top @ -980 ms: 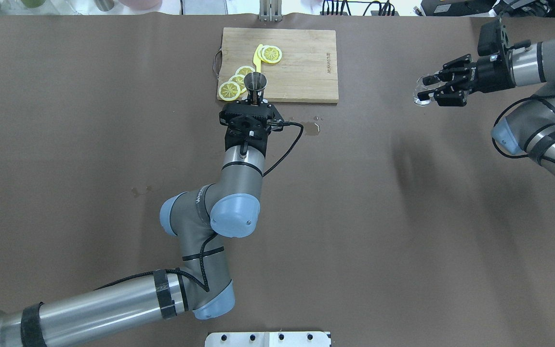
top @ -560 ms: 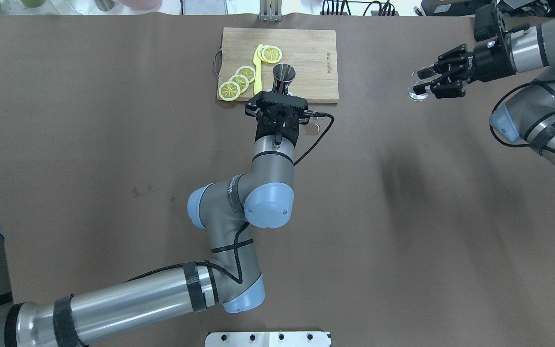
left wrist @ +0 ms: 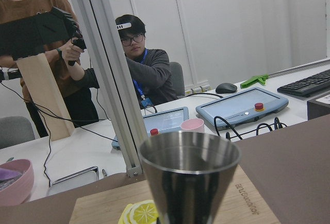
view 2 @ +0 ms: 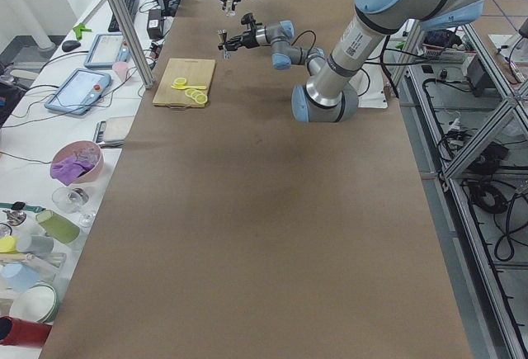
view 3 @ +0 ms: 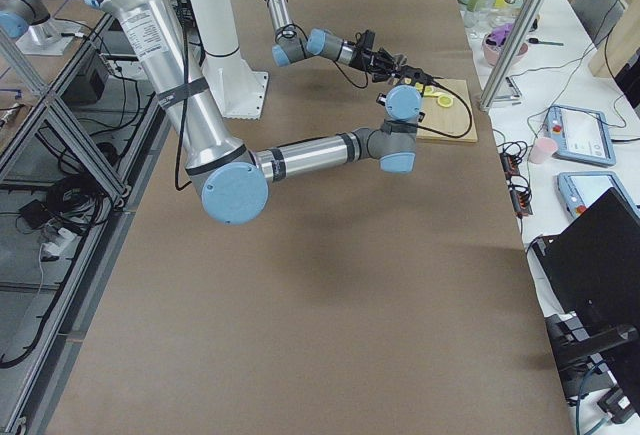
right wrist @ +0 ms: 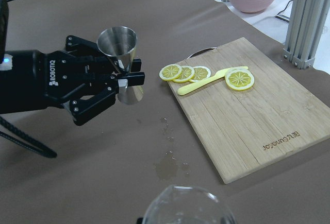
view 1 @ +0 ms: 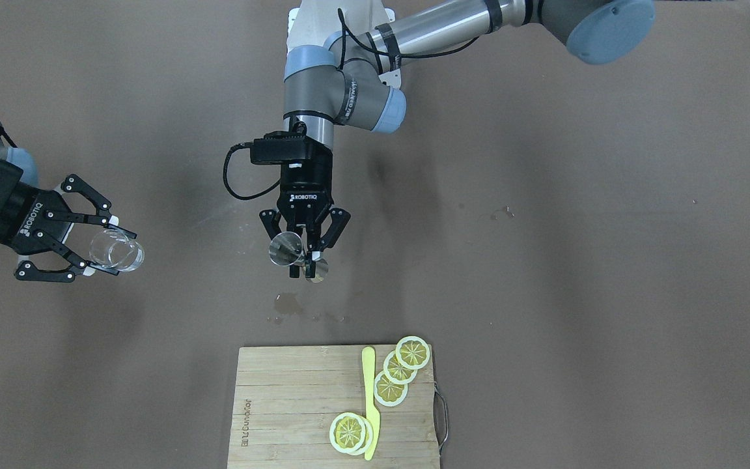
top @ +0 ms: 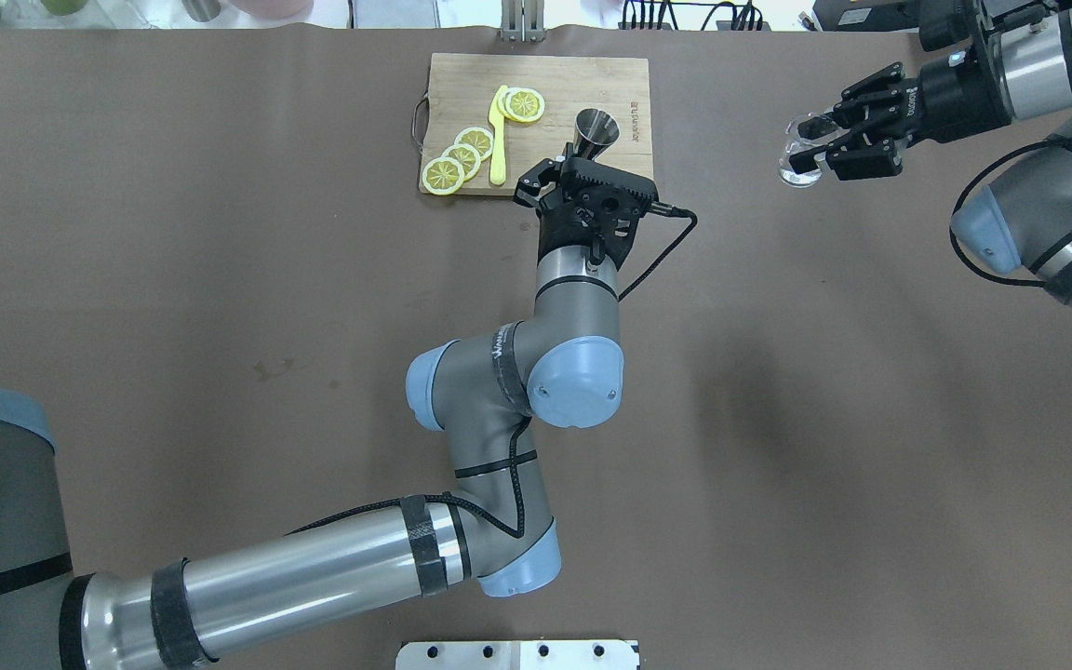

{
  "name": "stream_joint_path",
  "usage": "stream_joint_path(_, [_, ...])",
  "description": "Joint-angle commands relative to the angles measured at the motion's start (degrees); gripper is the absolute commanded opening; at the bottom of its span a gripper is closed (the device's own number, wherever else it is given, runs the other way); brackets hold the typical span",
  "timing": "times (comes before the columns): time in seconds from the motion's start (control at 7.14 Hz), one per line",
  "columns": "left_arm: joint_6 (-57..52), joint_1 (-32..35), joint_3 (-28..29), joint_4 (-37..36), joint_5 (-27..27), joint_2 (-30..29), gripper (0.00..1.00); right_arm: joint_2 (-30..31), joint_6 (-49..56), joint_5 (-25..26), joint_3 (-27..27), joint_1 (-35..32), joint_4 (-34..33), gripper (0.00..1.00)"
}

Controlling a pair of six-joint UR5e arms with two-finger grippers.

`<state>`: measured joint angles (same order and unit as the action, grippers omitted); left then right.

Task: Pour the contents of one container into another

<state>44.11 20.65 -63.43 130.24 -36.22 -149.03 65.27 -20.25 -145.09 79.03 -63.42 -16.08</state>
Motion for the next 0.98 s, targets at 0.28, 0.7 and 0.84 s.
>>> stream_joint_path(0.28, [-0.7,0.0,3.9,-3.8,0.1,-4.2,0.0,-0.8,7.1,-0.6,4.7,-0.2,-12.6,0.0])
stream_joint_path(0.7, [-0.7,0.0,6.6,-3.9,0.0,-6.2,0.0,-3.6,15.0,-3.1,4.8,-1.5,-22.3,0.0])
stream_joint_path(0.84, [-0.7,0.0,7.1,-3.9,0.0,-6.4,0.0,-4.4,17.3,-3.5,4.9,-1.6,-25.6,0.0])
